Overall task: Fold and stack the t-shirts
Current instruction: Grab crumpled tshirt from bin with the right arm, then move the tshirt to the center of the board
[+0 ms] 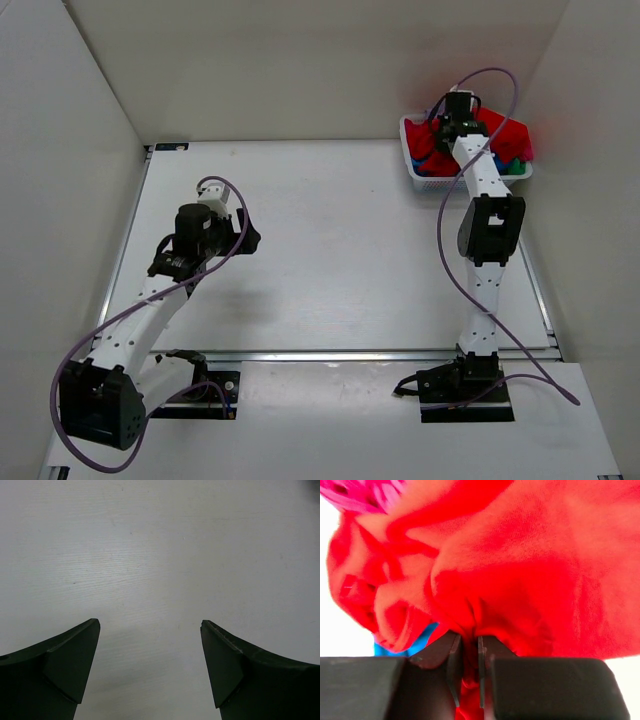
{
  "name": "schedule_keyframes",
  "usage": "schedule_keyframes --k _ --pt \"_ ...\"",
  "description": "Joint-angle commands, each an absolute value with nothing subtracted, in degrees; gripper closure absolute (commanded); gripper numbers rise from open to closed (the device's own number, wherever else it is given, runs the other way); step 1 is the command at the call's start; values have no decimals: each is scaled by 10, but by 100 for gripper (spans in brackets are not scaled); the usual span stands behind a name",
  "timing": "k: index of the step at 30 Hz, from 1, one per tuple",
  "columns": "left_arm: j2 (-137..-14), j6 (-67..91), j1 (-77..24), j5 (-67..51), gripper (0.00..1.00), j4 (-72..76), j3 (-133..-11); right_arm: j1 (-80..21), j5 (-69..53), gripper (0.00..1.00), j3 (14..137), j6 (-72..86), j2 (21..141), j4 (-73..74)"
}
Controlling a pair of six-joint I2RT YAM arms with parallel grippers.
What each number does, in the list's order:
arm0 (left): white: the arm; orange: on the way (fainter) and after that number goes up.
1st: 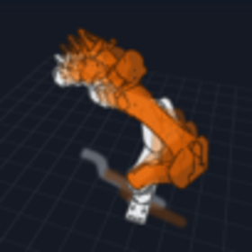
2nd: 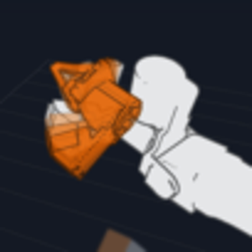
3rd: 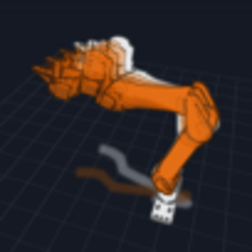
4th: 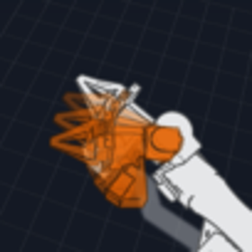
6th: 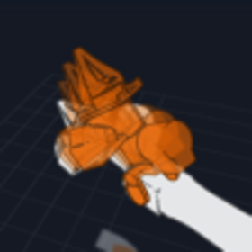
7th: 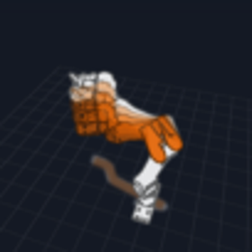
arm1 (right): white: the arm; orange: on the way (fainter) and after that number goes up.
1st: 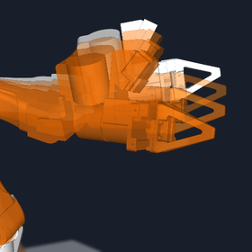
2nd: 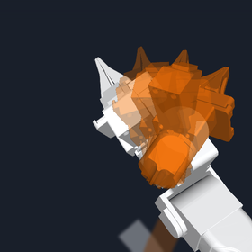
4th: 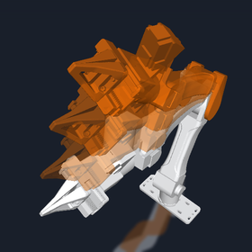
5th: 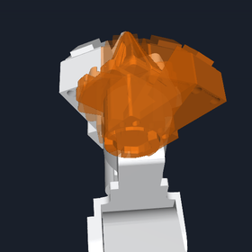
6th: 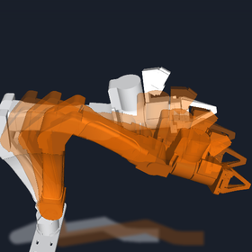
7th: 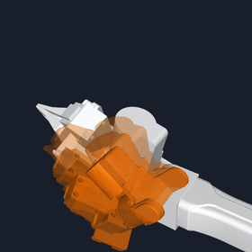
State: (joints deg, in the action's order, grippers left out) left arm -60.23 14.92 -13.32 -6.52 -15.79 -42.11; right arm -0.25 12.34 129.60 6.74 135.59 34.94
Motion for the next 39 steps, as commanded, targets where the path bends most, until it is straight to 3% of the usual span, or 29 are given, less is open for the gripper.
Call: schedule_keyframes --k 1,4,9,13,17,23,29,35,39 --pt "-585 148 -139 -63 7 -153 -434 -16 144 100 1401 42 1315 388" --pt "-573 150 -144 -66 7 -159 -437 -27 137 100 1463 26 1282 435" --pt "-546 156 -141 -76 7 -180 -446 -47 114 99 1451 11 1182 464" --pt "-507 158 -142 -66 7 -196 -461 -95 92 100 1394 -23 1051 448" --pt "-448 178 -125 -69 9 -200 -456 -199 97 100 1257 -56 889 352" --pt "-365 180 -122 -37 9 -219 -464 -241 23 100 1168 -5 767 319" --pt "-325 171 -129 15 10 -257 -500 -282 14 100 1096 29 746 293" --pt "-311 192 -130 3 9 -256 -474 -309 6 100 905 81 780 179" --pt "-308 189 -132 -11 9 -258 -446 -337 -20 100 895 100 900 192"
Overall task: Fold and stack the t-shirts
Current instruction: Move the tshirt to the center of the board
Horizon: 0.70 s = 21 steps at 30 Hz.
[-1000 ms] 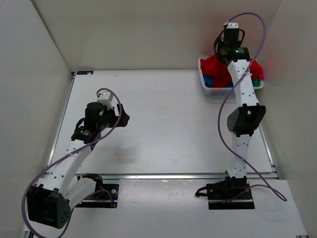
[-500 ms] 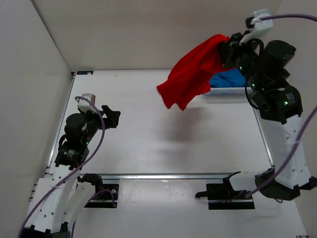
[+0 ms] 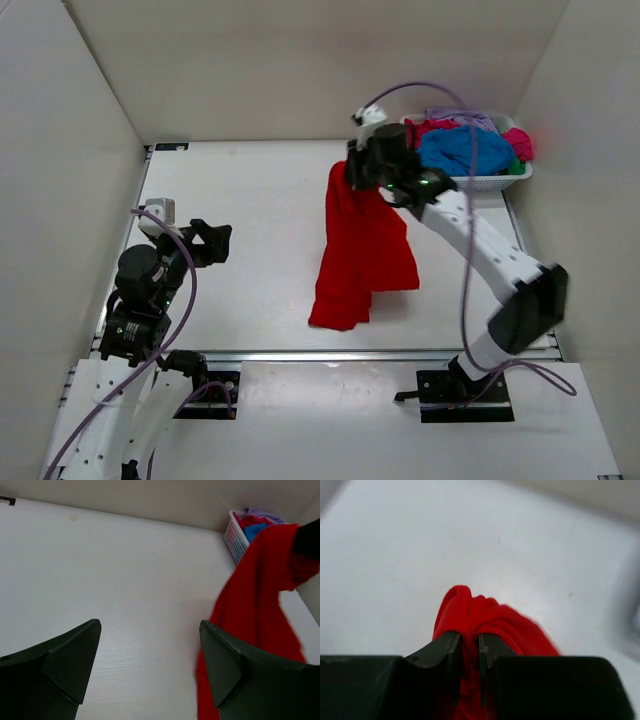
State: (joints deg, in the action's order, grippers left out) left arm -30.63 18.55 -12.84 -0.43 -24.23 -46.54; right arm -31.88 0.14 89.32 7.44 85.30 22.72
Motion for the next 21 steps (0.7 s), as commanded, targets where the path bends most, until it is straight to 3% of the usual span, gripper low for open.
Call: schedule_keyframes --k 1,3,5,7,9,13,17,21 --pt "-310 193 -133 -22 9 -251 -430 -347 -18 99 927 98 950 218" --pt "-317 196 -133 -44 9 -243 -407 -364 -16 87 984 83 1018 257" --pt "-331 196 -136 -73 8 -232 -379 -380 20 60 1062 61 1089 310" --pt "-347 188 -148 -91 7 -222 -368 -394 71 38 1096 54 1110 337" --pt "-376 183 -172 -99 7 -219 -358 -387 105 27 1085 50 1094 334" --pt "-421 189 -229 -94 8 -194 -342 -342 87 26 1007 65 1028 305" --pt "-441 207 -218 -116 8 -158 -323 -294 24 36 852 51 930 292" --pt "-451 200 -215 -115 9 -161 -324 -285 17 40 701 38 845 299"
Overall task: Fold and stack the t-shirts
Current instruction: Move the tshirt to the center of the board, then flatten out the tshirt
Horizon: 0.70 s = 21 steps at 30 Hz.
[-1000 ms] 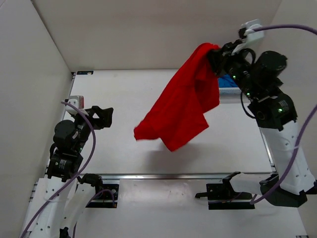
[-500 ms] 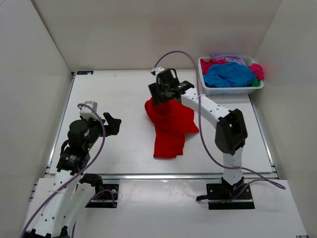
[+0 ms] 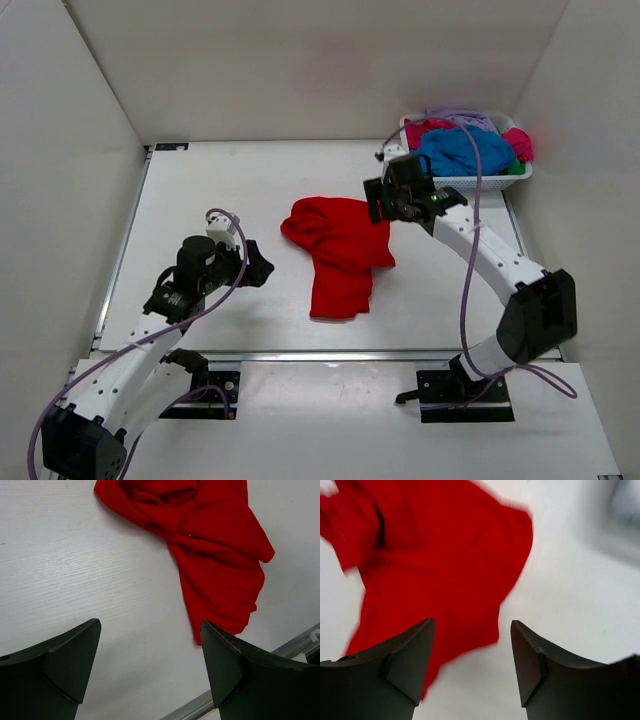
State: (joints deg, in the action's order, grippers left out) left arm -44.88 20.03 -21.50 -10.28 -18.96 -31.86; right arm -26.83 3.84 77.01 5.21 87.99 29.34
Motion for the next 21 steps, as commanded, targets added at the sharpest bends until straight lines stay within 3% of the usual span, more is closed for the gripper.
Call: schedule_keyframes --k 1,8,15,21 --pt "-460 199 -219 -114 9 -166 -327 -290 30 41 667 39 828 304" --pt "-461 208 -218 -122 8 -156 -318 -311 -25 52 535 89 760 305" --pt "-461 212 -221 -122 9 -156 -313 -318 -105 53 449 145 746 221" --pt "-451 210 -215 -126 8 -158 -311 -292 -18 55 425 160 723 195"
